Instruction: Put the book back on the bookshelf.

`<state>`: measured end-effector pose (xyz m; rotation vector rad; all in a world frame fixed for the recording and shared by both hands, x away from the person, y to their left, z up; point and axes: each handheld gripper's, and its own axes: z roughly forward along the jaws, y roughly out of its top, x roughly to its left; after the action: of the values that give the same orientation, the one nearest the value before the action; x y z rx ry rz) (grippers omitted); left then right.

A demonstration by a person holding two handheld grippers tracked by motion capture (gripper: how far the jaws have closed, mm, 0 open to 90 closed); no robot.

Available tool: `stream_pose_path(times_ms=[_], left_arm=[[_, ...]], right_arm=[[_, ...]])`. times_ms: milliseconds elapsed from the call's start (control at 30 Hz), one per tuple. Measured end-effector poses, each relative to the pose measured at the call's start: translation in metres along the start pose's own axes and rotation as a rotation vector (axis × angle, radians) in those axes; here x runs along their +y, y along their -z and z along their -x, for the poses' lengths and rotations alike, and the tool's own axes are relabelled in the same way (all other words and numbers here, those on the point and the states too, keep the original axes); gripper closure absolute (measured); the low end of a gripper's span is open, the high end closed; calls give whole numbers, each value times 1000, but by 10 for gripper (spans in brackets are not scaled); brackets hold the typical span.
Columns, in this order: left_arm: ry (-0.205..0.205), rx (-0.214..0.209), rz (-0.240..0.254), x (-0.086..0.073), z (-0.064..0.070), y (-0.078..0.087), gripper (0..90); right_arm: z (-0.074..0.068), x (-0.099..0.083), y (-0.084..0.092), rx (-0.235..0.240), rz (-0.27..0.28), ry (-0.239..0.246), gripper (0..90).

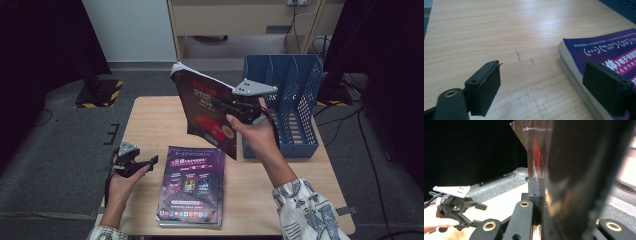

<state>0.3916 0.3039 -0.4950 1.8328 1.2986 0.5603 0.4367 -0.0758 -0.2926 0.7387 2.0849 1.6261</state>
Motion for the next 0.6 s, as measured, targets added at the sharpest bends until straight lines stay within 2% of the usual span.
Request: stream_pose_path(times_ms=[233,600], left_arm=[[37,-4,-11,-3,-4,-2,84],[40,-14,-22,-5,-5,-3,84]], right_arm=[[5,5,0,-19,-22,8,870],[15,9,20,-48,21,-17,870]])
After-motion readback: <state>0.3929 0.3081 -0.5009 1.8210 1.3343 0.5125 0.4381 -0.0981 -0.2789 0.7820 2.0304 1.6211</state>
